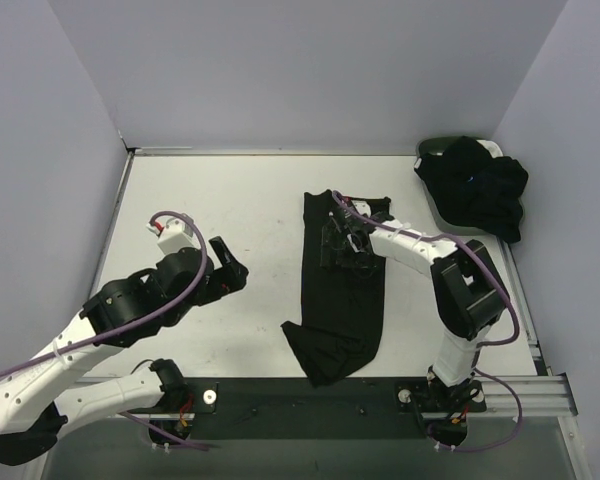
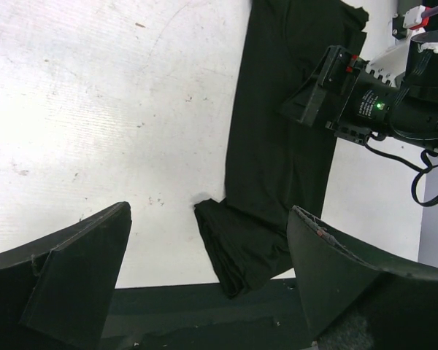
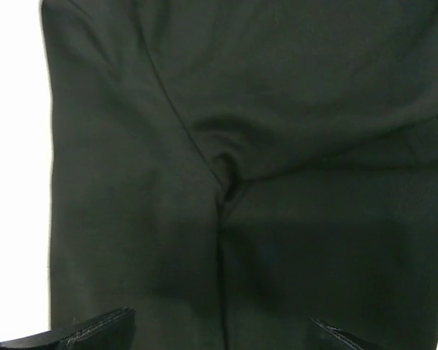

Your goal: Fold and stack the t-shirts

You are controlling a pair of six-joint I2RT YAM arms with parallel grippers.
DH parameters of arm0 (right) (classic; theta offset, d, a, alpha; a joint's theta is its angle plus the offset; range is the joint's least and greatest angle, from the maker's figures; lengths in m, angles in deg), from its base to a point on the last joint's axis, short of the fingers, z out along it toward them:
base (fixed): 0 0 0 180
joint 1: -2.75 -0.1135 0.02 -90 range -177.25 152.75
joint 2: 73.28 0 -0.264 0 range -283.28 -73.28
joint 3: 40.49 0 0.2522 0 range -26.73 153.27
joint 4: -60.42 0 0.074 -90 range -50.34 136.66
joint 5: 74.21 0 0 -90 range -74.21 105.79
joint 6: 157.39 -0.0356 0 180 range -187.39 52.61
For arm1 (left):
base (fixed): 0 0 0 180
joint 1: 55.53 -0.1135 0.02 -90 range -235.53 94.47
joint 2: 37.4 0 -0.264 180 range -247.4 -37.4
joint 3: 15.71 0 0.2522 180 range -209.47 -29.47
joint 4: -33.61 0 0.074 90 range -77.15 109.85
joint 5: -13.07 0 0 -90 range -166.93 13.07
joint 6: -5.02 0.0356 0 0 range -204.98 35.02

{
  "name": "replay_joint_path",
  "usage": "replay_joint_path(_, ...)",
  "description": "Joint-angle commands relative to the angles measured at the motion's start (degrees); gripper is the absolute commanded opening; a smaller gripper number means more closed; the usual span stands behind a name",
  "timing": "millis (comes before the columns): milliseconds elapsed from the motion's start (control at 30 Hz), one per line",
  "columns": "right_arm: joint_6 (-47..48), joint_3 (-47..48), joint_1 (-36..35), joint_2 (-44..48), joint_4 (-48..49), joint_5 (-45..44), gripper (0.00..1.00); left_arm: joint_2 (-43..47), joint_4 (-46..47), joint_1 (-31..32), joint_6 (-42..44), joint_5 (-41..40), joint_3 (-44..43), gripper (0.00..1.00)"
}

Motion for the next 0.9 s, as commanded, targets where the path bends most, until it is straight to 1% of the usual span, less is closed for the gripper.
replay_joint_path(0,0.2,1.4,-0.8,-3.2,-4.3,-4.9,1.0,0.4,3.7,-3.4,3.3,3.8,1.3,0.97)
replay_joint_path(167,0.3,4.6,-0.8,-8.5,-4.9,-4.1,1.0,-0.2,6.5,-8.5,5.9,9.6,3.8,0.97)
replay_joint_path(267,0.6,7.1,-0.8,-11.4,-4.9,-3.4,1.0,-0.9,7.7,-13.2,7.9,12.4,4.9,0.98)
replay_joint_path(400,1.7,12.3,-0.8,-15.2,-5.9,-2.5,1.0,-2.0,9.4,-19.5,10.8,18.8,6.2,0.97)
replay_joint_path(433,2.4,15.5,-0.7,-17.2,-6.4,-2.4,1.0,-2.3,9.7,-22.1,11.4,19.9,6.5,0.97)
replay_joint_path(500,3.1,19.3,-0.4,-19.5,-8.3,-1.5,1.0,-3.1,10.9,-24.5,12.7,22.3,7.2,0.97)
replay_joint_path(533,3.5,24.5,-0.1,-20.9,-9.1,-1.2,1.0,-3.4,11.2,-25.6,13.1,24.1,7.5,0.98)
replay_joint_path(567,4.2,27.1,0.2,-23.9,-10.0,-0.6,1.0,-3.8,11.6,-27.3,13.7,24.8,7.6,0.98)
replay_joint_path(633,5.0,33.5,0.9,-28.9,-13.3,1.0,1.0,-4.4,12.0,-28.7,14.4,25.8,7.8,0.97)
replay_joint_path(667,5.4,39.8,1.2,-30.8,-15.3,3.3,1.0,-4.8,12.3,-29.6,14.8,25.9,7.8,0.97)
replay_joint_path(733,5.6,46.7,1.8,-36.7,-17.6,7.2,1.0,-5.3,12.3,-30.4,15.2,26.2,7.9,0.97)
replay_joint_path(767,5.6,54.2,2.1,-38.5,-19.8,8.2,1.0,-5.8,12.4,-30.9,15.6,26.4,7.8,0.97)
replay_joint_path(833,5.4,60.7,2.5,-43.4,-21.1,10.6,1.0,-6.3,12.6,-32.0,15.9,27.0,8.0,0.98)
replay_joint_path(867,5.2,65.3,3.1,-44.7,-21.4,13.1,1.0,-6.7,12.9,-32.2,16.2,27.3,8.2,0.97)
